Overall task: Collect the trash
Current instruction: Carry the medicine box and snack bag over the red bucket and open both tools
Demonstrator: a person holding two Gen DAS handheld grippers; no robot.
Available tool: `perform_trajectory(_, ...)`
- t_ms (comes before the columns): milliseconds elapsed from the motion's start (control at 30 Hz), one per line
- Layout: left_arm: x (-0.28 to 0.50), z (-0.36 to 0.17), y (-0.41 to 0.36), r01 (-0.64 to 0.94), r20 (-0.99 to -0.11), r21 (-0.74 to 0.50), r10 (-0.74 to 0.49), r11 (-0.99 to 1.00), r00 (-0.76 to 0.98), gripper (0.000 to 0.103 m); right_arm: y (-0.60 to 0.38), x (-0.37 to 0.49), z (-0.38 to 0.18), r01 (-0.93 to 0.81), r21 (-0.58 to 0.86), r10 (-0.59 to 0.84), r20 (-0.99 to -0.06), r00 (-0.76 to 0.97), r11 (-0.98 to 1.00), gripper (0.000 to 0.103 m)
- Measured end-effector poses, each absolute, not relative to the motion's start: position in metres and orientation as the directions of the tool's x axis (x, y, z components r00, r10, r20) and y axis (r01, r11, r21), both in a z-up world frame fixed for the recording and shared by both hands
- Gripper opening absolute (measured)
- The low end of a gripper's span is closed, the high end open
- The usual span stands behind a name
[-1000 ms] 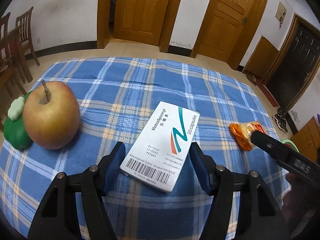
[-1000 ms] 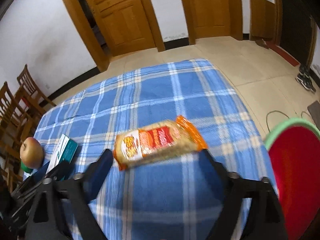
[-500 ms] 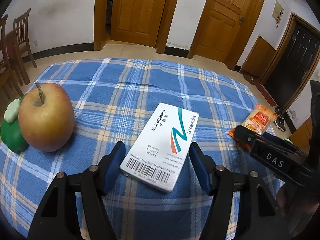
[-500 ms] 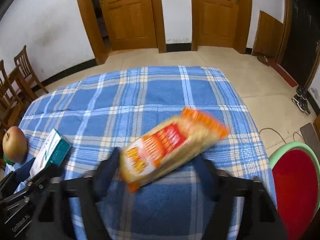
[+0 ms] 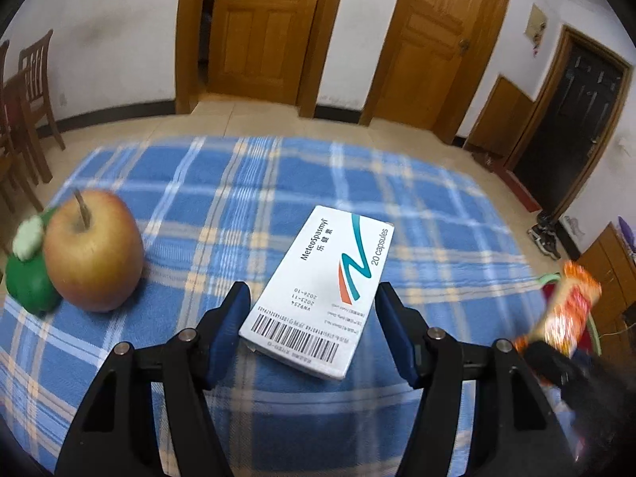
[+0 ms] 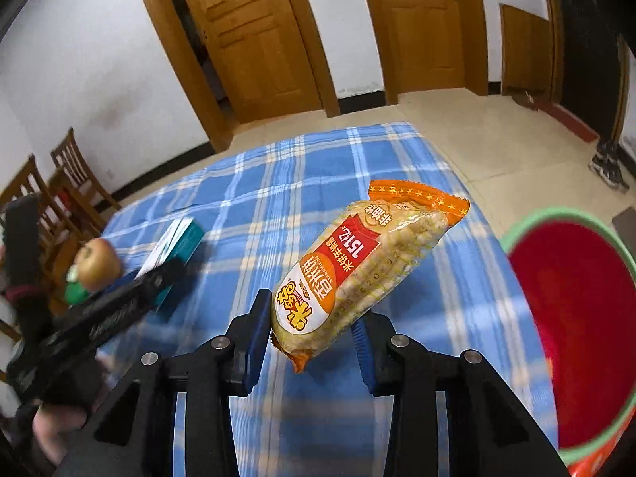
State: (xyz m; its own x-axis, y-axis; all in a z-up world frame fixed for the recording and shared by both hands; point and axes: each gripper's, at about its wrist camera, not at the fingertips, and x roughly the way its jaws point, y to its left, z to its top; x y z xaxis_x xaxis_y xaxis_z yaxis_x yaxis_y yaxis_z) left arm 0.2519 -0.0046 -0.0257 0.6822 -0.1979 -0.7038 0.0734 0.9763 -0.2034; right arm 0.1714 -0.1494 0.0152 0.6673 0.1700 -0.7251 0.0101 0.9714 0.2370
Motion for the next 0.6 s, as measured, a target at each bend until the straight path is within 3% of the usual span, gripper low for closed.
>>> perform_trajectory(600, 0.163, 0.059, -0.081, 0.287, -0.616, -0.265, -0.39, 0.921, 0.685, 0.065, -0.231, 0.059, 0.063, 0.108, 0.271, 0.089, -0.624, 0.776, 0.956, 0.039)
